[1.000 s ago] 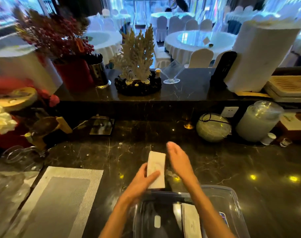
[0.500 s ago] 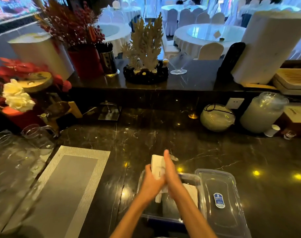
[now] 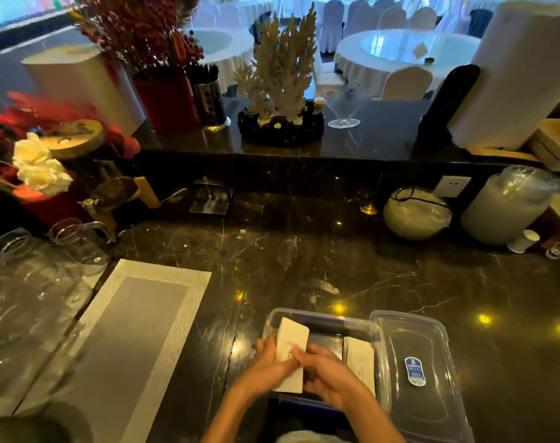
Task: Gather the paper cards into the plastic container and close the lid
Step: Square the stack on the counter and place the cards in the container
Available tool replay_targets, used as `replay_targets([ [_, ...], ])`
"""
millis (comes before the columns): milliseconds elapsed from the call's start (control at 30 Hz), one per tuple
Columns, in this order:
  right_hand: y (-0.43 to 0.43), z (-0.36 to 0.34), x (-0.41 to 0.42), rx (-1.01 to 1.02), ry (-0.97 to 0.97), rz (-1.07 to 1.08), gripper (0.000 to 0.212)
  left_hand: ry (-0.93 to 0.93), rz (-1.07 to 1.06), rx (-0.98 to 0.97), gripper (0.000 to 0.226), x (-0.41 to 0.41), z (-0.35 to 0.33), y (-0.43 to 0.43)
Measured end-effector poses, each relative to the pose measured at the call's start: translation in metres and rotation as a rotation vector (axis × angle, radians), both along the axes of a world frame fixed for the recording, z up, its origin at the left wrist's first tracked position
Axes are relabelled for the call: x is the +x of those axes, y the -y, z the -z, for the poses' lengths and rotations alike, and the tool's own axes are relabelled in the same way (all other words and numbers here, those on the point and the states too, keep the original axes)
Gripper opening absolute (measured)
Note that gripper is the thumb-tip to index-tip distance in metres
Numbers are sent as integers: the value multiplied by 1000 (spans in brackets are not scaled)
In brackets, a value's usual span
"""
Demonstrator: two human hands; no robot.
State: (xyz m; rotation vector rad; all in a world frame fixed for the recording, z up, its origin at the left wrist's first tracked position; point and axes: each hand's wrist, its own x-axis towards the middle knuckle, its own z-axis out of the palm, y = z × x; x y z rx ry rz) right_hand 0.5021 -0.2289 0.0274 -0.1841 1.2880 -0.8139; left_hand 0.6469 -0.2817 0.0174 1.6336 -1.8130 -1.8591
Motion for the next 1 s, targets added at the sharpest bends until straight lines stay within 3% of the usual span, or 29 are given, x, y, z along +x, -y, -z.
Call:
replay_targets([
  [133,-2,16,-14,22,17,53,24,-110,-109,-60,49,3,8,-4],
  [267,3,34,-18,55,-152,75,22,85,-279,-348,42,11,14,0],
  [333,7,42,-11,69,-197,75,22,119,-224,-255,52,16,18,1],
  [433,12,50,3,99,-272,51,21,-65,-166,-80,56,21,21,-3],
  [667,18,64,27,57,-439,-45,31,-121,-169,-76,54,27,16,-11],
  [867,21,67,43,-8,-744,-95,36,-171,-142,-105,55,28,12,-14],
  [1000,21,69,42,9,-749,-85,38,-180,-140,-123,54,27,11,-16],
])
